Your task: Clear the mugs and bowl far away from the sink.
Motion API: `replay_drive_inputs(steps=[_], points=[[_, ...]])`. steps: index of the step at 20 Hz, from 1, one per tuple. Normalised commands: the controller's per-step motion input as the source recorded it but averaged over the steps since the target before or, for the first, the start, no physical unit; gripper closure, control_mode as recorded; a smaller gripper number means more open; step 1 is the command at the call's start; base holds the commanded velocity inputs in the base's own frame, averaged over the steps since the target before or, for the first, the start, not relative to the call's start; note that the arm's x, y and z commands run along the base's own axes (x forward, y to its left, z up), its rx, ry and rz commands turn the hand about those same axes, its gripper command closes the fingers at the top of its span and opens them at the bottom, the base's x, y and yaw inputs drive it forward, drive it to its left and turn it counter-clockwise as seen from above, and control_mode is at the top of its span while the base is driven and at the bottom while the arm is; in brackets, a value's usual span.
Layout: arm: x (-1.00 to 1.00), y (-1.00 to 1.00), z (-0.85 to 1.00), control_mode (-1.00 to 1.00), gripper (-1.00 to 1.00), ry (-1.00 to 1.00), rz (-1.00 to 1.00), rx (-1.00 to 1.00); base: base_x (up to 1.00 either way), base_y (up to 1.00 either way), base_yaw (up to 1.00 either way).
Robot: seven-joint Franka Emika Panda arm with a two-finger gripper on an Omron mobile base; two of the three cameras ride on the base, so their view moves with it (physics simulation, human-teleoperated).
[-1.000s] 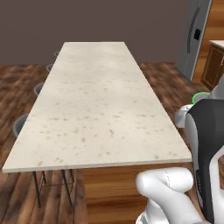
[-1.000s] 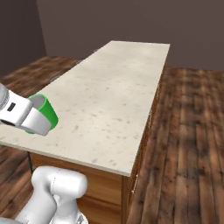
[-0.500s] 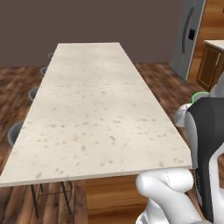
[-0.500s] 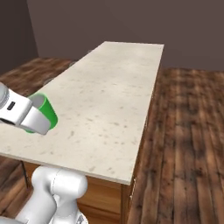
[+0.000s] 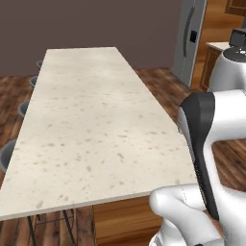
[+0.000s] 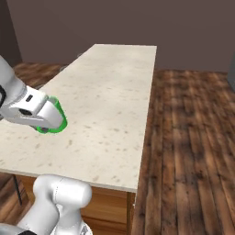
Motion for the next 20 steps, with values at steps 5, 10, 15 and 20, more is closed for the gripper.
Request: replay_drive_inputs(steps=[5,10,15,20], points=[[0.92,0.0,-0.41,-1.0,1.0,0.32,0.23,-0.02,0.0,0.0,0.0],[0.59,0.0,-0.49,-1.0,1.0,0.06,0.27,0.0,0.0,0.0,0.0],[0.49,0.0,-0.69,-1.0,1.0,-0.05,0.19,0.0,0.0,0.0,0.0],[0.49,0.0,-0.58,-1.0,1.0,-0.11,0.09,0.0,0.0,0.0,0.0]])
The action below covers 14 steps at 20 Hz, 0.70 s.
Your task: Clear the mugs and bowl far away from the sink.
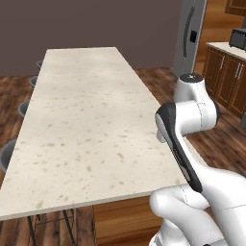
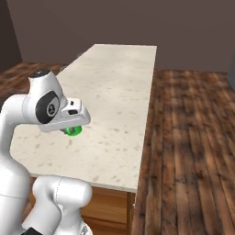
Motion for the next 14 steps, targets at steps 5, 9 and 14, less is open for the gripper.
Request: replay_drive_inputs(steps=[5,9,14], points=[[0.62,0.0,-0.44,-1.0,1.0,0.0,0.02,0.0,0.0,0.0,0.0],[0.5,0.0,-0.44,-1.0,1.0,-0.01,0.0,0.0,0.0,0.0,0.0],[0.51,0.0,-0.4,-1.0,1.0,0.0,0.0,0.0,0.0,0.0,0.0]])
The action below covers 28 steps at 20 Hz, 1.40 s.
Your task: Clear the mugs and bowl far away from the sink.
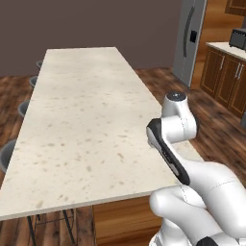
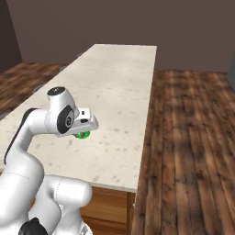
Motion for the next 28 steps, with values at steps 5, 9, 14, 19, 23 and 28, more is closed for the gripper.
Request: replay_drive_inputs(steps=[5,9,14,19,23,28], points=[[0.5,0.0,-0.37,-1.0,1.0,0.0,0.0,0.0,0.0,0.0,0.0],[0.51,0.0,-0.46,-1.0,1.0,0.0,0.0,0.0,0.0,0.0,0.0],[0.47,0.0,-0.51,-1.0,1.0,0.01,0.0,0.03,0.0,0.0,0.0],[0.37,0.0,-0.33,-1.0,1.0,0.0,0.0,0.08,0.0,0.0,0.0],[0.37,0.0,-0.33,-1.0,1.0,0.0,0.0,0.05,0.0,0.0,0.0],[0.37,0.0,-0.43,-1.0,1.0,0.0,0.0,0.02,0.0,0.0,0.0]])
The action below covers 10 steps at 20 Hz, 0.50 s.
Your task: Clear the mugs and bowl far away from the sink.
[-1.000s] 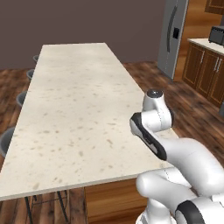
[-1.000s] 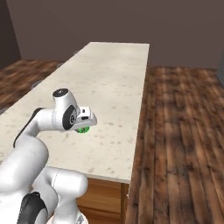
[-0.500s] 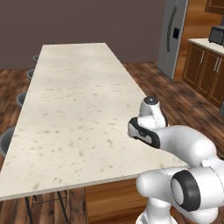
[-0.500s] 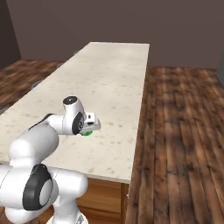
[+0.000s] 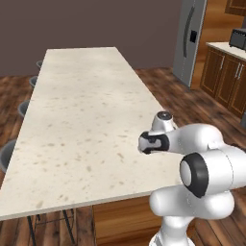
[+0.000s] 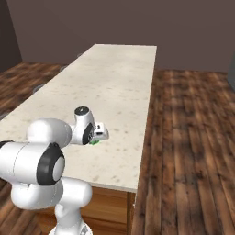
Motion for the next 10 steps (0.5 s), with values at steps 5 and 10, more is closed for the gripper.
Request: replay_drive_inputs(steps=[5,10], points=[[0.47,0.0,-0.36,-1.0,1.0,0.04,0.0,0.0,0.0,0.0,0.0],[0.4,0.0,-0.34,-1.0,1.0,0.03,0.0,0.0,0.0,0.0,0.0]])
